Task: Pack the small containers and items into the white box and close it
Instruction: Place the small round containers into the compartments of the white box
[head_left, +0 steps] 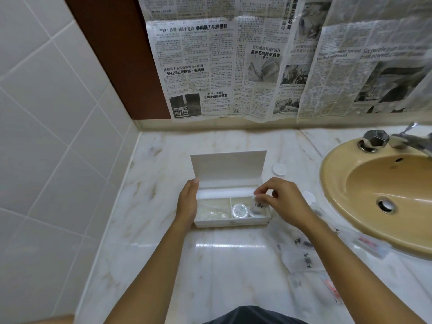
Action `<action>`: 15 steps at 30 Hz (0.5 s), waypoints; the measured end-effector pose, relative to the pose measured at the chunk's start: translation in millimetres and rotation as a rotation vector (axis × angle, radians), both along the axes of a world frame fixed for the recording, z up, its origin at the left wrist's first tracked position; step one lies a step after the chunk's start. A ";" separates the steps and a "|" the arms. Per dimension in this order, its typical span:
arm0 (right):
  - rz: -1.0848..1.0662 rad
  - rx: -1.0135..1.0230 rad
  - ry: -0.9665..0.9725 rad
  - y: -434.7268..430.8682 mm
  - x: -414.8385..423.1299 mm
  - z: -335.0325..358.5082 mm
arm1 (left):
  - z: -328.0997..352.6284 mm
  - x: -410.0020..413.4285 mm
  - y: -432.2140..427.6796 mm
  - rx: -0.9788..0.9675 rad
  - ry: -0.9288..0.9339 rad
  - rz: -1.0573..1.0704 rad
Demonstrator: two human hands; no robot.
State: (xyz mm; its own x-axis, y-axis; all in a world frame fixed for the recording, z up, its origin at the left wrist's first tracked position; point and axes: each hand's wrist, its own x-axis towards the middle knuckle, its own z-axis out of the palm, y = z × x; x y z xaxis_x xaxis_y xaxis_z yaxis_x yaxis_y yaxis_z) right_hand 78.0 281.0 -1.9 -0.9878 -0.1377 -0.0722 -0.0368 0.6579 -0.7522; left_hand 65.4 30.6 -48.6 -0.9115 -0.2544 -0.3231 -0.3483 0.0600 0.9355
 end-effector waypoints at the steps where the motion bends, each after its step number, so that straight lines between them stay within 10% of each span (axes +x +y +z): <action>1: 0.016 0.043 -0.004 -1.9 0.6 -3.4 | 0.1 -0.2 0.2 -0.001 0.003 -0.003; 15: 0.003 0.253 0.082 -7.9 2.7 -17.0 | -3.7 0.5 -2.2 0.007 0.004 -0.017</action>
